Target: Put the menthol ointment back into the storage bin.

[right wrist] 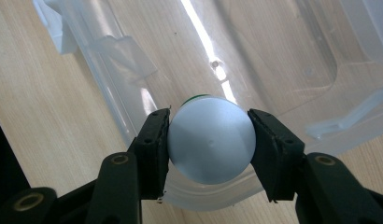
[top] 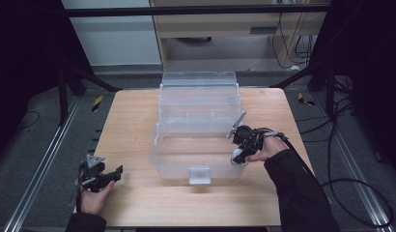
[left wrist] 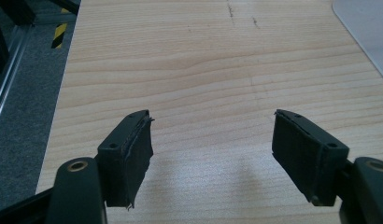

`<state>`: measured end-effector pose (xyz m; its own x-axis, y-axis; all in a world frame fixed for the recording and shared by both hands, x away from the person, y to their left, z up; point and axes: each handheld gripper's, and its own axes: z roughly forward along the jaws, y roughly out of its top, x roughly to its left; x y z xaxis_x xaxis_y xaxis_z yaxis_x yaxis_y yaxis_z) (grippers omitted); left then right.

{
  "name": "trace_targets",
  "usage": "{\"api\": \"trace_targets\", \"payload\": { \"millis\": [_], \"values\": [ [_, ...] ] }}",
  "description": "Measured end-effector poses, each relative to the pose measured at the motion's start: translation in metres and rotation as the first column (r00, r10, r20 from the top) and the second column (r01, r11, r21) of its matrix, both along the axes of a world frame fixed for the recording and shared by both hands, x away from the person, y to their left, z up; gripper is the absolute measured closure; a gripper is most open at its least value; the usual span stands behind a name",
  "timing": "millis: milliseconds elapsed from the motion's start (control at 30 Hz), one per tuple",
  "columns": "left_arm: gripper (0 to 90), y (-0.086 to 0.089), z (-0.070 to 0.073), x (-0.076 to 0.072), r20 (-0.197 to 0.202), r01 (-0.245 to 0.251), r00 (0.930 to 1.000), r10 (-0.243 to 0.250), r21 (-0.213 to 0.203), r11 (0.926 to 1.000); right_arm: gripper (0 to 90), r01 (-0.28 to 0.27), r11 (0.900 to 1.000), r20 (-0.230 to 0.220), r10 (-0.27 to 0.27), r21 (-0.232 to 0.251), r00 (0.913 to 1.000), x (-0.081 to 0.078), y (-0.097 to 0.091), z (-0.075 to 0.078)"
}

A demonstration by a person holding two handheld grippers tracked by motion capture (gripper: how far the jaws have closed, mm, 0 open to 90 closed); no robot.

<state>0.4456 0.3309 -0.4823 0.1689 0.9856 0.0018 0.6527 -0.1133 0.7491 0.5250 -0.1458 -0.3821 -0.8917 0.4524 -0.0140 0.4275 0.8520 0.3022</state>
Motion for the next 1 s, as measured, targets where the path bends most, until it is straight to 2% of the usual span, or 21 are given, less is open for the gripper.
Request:
{"api": "trace_targets", "payload": {
  "millis": [167,567,1000],
  "values": [
    [28.1,0.0,0.0,0.0,0.0,0.0,1.0,0.0,0.0,1.0,50.4,0.011,0.9999,-0.008,-0.011,-0.013,0.9999,0.001,-0.003,-0.006],
    [28.3,0.0,0.0,0.0,-0.003,-0.001,1.0,0.001,0.001,1.0,50.3,-0.012,0.9999,-0.007,0.012,-0.008,0.9999,0.001,-0.001,-0.017],
    [28.4,0.0,0.0,0.0,-0.007,0.006,1.0,-0.006,0.002,1.0,50.1,-0.011,0.9999,-0.003,0.011,-0.013,0.9999,0.001,0.0,-0.018]
  ]
}}
